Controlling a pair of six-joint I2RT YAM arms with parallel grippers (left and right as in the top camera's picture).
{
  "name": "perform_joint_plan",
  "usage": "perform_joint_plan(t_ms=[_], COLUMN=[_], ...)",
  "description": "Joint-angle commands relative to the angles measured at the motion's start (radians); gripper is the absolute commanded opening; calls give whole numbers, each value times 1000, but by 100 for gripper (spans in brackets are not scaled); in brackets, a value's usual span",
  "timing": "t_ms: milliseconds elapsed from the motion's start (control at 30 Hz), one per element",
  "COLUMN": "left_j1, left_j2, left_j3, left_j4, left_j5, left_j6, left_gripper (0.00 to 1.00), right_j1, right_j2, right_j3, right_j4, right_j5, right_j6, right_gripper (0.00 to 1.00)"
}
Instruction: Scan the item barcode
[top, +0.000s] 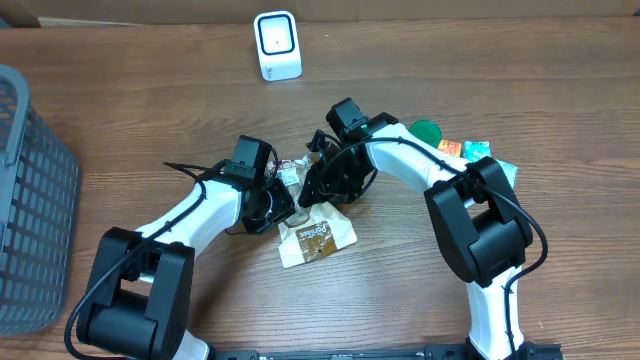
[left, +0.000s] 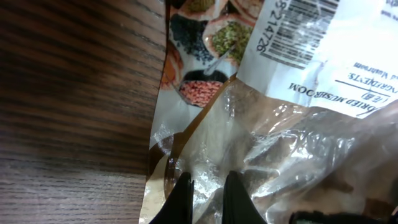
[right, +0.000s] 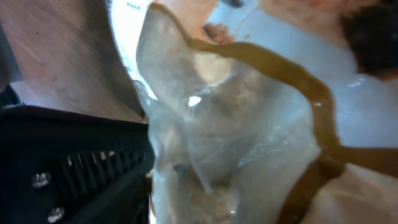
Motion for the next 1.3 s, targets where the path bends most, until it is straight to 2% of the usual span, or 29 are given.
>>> perform_joint_plan(t_ms=[0,167,333,533,633,700,833,1000,1267], left_j1=[-3,-2,-2,-2,-2,-2,1,5,5], left_j2=[17,17,17,17,17,17,17,17,17], left_j3=[-8,-8,-8,-8,-8,-8,-8,-8,-8], left_j4=[8,5,5,5,5,4,-1,-2,-2], left_j5=[19,19,19,19,19,19,19,19,19], left_j6=[-13,-13,-14,-13,-13,-9,-6,-6,-6], left_gripper=[4,4,4,4,4,4,4,4,4], right_j1=[19,-40,-82,-82,-82,-82,-93,-132,-304], right_j2=[5,5,5,5,5,3,-32,-180,-431], right_j3=[-5,-5,-5,-5,-6,-6,-6,-6,-11], right_j4=[-11,-66,-182,-266,-302,-365,-419,-388,-450], right_j5=[-4,3,-30,-26,3,59,153,166,143], right_j6=[14,14,-32,-65,-66,-105,-145,-144,-145], right_gripper=[39,40,55,64,64,42,43,52,54])
